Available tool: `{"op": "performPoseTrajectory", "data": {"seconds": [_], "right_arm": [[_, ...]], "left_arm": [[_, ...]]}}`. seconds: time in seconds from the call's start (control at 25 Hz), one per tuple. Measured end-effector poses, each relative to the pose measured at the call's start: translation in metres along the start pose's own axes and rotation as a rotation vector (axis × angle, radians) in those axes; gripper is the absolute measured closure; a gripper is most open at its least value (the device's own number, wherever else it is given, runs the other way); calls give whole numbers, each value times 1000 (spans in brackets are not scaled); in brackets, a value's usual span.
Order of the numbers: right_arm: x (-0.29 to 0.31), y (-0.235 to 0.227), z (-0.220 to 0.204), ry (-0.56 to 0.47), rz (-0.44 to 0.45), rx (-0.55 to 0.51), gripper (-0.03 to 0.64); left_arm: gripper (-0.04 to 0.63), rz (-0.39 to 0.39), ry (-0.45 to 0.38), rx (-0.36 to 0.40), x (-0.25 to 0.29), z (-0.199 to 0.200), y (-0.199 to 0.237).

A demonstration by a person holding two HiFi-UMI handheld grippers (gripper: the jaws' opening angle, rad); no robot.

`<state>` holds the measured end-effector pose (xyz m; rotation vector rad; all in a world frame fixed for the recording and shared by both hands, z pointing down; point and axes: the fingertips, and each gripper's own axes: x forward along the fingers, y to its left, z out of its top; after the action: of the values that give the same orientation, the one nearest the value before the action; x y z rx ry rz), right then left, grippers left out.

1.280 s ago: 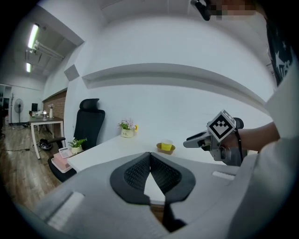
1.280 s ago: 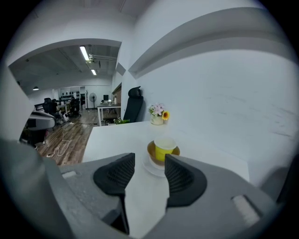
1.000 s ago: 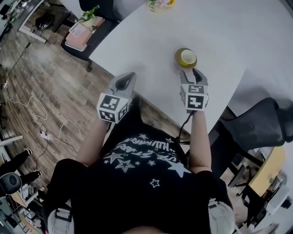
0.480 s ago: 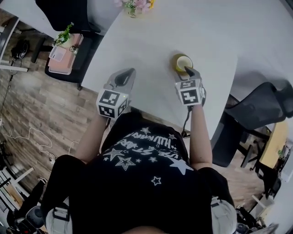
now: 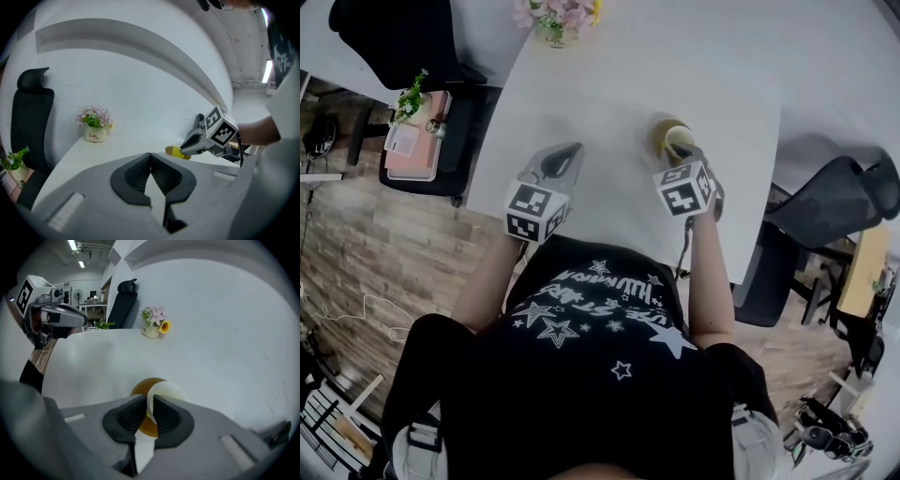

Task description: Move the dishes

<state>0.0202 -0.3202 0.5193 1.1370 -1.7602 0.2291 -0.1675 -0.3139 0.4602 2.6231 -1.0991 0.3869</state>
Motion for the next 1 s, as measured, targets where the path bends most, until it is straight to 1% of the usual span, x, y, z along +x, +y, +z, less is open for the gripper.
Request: {"op": "performPoseTrajectory", "data": {"seconds": [0.04,0.2,0.44,0.72,0.92,1.0], "right_arm": [[1,0,0,5,-4,4,581],[0,1,3,17,-13,16,584],[-15,-9,14,-18,-41,38,584],[-23,-25,48,-96,-67,56,584],[-11,-31,80,-147,-81,44,584],[0,-28,88,-147,-72,43,584]], "left_arm": [[586,-9,1,-3,2,-1,1],[586,-37,5,-11,8,-3,6],[586,-63,1,-33,13,-4,7],[586,-61,-10,-37,18,1,19],[586,-52,-2,-56,18,-2,31],[586,-50,5,-63,19,-5,35]]}}
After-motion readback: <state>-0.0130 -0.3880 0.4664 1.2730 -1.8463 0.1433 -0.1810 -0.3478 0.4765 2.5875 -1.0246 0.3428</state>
